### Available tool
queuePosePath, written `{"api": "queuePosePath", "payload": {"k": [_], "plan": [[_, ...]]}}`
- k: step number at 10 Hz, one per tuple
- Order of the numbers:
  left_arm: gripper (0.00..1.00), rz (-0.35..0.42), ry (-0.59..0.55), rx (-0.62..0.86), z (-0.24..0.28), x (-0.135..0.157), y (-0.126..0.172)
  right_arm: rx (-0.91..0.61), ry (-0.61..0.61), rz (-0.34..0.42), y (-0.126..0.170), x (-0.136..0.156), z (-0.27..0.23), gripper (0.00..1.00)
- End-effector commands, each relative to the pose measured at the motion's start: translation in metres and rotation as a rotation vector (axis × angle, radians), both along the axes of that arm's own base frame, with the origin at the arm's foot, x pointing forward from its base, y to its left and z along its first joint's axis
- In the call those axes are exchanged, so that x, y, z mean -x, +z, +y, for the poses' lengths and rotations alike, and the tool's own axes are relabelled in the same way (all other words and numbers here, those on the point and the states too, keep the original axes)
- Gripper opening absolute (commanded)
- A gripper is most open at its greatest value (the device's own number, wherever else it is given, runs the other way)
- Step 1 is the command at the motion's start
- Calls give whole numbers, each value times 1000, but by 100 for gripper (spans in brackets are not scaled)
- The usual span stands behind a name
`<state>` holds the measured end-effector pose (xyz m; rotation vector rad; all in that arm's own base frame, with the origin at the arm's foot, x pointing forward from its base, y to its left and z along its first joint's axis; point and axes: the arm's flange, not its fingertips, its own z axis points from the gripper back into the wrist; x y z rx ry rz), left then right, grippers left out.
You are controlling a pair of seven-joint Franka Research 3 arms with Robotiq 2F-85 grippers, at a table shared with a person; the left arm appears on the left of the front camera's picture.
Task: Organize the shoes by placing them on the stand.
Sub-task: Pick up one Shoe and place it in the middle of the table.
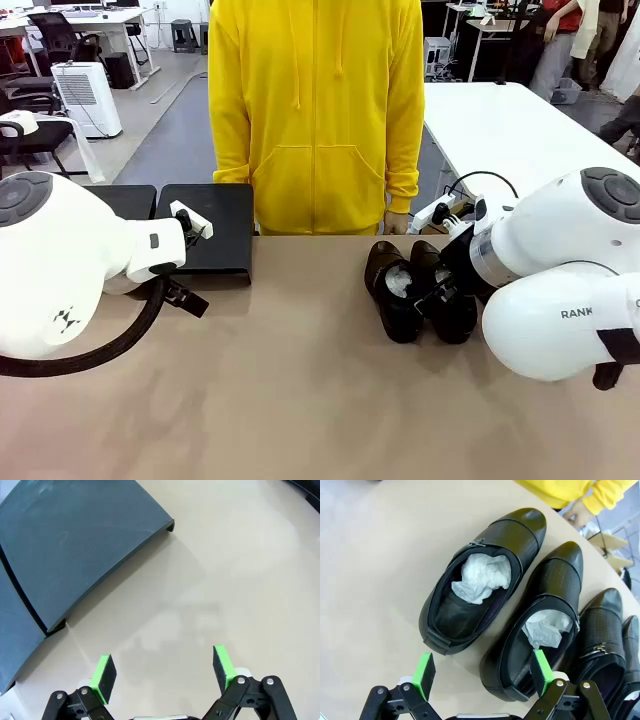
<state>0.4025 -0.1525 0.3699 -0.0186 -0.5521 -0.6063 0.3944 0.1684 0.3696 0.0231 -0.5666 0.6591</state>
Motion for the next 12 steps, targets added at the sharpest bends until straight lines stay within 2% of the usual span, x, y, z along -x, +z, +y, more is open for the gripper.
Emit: {"api": "queuePosePath", "payload": {"k": [1, 12], "plan": [[100, 0, 0, 0, 0, 0, 0, 0, 0, 0, 0, 0, 0, 100], [100, 0, 0, 0, 0, 0, 0, 0, 0, 0, 0, 0, 0, 100]]}}
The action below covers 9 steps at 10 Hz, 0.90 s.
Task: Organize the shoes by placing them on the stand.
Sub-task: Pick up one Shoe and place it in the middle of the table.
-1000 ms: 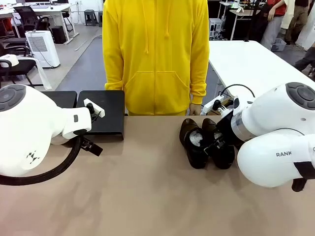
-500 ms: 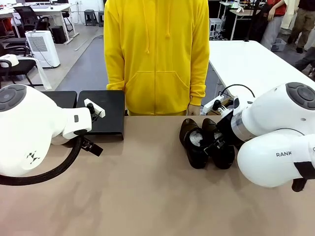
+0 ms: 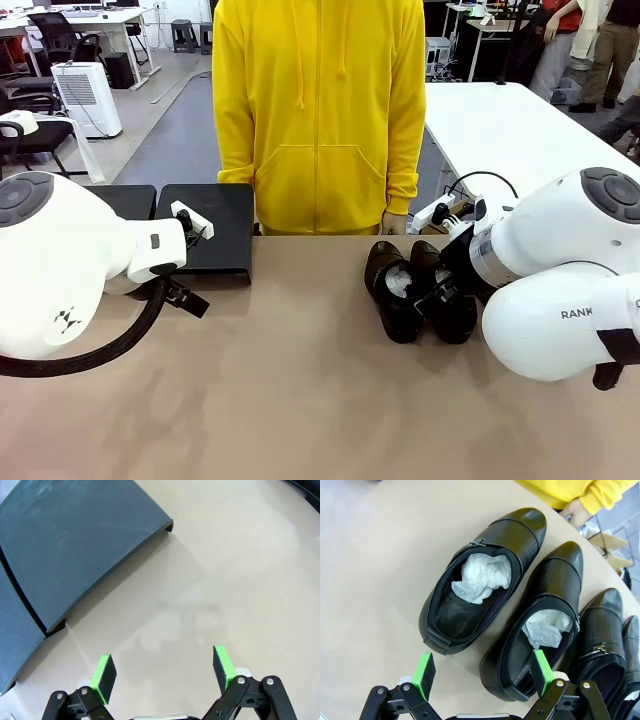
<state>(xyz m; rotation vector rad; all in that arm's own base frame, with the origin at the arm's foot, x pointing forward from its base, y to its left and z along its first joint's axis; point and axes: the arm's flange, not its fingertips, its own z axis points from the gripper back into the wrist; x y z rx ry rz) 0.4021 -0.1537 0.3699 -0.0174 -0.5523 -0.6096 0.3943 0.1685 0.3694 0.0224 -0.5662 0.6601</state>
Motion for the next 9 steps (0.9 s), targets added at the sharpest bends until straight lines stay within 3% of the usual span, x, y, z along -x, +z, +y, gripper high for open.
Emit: {"api": "queuePosePath", "payload": {"k": [1, 3, 6, 7, 8, 9], "plan": [[100, 0, 3, 2, 1, 0, 0, -1, -1, 0, 0, 0, 0, 100], [100, 0, 0, 0, 0, 0, 0, -29, 8, -29, 8, 8, -4, 100], [100, -37, 2, 121, 29, 18, 60, -140, 6, -45, 53, 31, -69, 100], [100, -27, 2, 183, 43, 24, 82, -204, 30, -34, 67, 37, -100, 100], [100, 47, -30, 239, 60, 31, 99, -262, 27, -16, 75, 40, -128, 100], [100, 64, -36, 308, 79, 36, 113, -338, 47, 31, 80, 42, -157, 100]]}}
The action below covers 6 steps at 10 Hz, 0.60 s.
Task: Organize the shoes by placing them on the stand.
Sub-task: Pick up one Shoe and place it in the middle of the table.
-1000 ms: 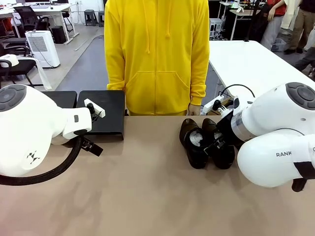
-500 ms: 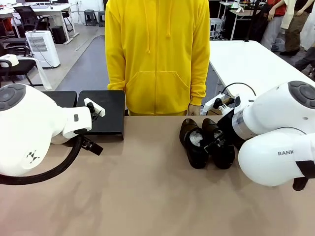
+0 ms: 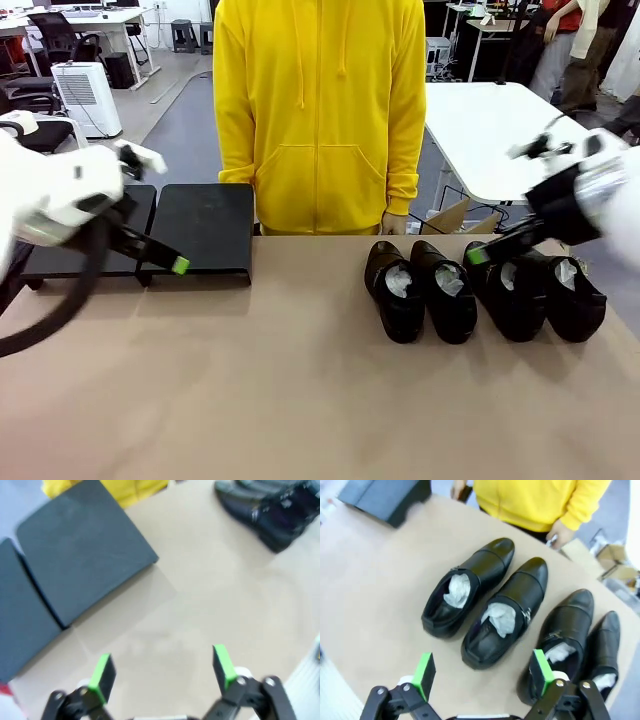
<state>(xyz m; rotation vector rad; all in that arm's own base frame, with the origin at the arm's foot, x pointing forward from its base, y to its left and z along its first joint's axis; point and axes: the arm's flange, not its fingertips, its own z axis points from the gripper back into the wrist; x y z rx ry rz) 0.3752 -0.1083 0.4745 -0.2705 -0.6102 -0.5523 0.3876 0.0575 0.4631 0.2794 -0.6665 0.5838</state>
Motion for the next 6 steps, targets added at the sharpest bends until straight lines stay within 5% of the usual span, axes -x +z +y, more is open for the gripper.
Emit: {"api": "queuePosePath", "payload": {"k": [1, 6], "plan": [[100, 53, -15, 116, 52, 13, 20, -106, 70, 52, -11, 39, -72, 100], [100, 111, -115, 305, 119, 31, 37, -293, 108, 15, -7, 75, -156, 100]]}}
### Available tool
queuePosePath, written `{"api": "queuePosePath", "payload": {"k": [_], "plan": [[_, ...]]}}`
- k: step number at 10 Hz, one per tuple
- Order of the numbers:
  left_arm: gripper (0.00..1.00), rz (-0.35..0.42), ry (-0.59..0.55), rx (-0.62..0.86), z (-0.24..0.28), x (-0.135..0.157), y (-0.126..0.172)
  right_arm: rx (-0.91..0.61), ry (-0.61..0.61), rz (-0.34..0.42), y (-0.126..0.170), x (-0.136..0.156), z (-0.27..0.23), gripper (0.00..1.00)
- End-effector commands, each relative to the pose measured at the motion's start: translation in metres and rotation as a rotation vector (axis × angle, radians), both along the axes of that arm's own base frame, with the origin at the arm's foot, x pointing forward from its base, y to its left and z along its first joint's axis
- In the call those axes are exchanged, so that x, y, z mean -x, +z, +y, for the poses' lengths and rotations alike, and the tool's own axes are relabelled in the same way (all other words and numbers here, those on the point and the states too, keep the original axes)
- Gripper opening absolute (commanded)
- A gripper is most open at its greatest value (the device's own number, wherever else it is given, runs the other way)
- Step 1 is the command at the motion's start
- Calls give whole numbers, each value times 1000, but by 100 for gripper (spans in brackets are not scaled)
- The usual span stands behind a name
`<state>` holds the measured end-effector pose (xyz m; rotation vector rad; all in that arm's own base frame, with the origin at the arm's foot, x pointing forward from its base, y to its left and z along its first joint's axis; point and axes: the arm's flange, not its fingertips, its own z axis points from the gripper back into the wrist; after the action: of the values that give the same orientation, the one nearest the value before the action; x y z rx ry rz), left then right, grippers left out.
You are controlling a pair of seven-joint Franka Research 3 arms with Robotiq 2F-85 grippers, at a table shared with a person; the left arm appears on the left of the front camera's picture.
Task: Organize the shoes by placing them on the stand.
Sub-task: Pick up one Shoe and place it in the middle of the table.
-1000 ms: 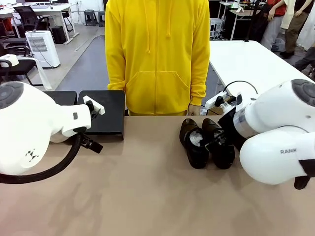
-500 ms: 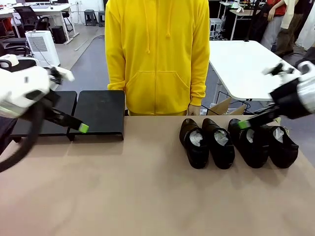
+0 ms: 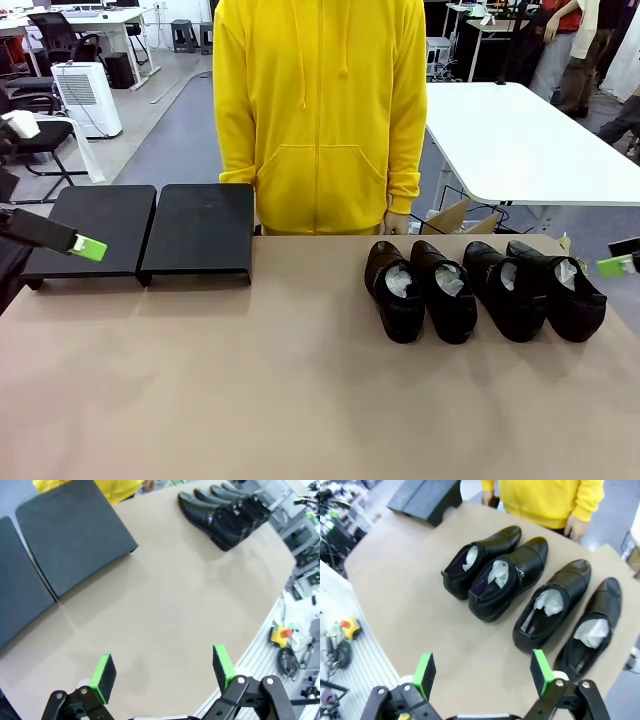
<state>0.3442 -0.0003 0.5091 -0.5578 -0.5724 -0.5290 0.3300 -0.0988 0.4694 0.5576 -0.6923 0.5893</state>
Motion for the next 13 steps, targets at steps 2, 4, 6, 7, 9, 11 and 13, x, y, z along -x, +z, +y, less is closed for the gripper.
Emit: {"api": "queuePosePath", "payload": {"k": [2, 4, 6, 7, 9, 11, 13], "plan": [[100, -4, -19, 93, 34, 11, 3, -70, -10, -16, -17, 26, -16, 100], [100, -2, -31, 111, 36, 16, 1, -67, 6, -4, -16, 24, -16, 100], [100, 16, -3, 119, 34, 14, 0, -77, -14, 26, -11, 15, -10, 100], [100, 62, 71, 157, 34, 4, -3, -68, -13, 14, -8, 16, -24, 100], [100, 17, -2, 110, 39, 17, 2, -68, -13, 14, -8, 16, -24, 100], [100, 17, -2, 110, 39, 17, 2, -68, -13, 14, -8, 16, -24, 100], [100, 17, -2, 110, 39, 17, 2, -68, -13, 14, -8, 16, -24, 100]]}}
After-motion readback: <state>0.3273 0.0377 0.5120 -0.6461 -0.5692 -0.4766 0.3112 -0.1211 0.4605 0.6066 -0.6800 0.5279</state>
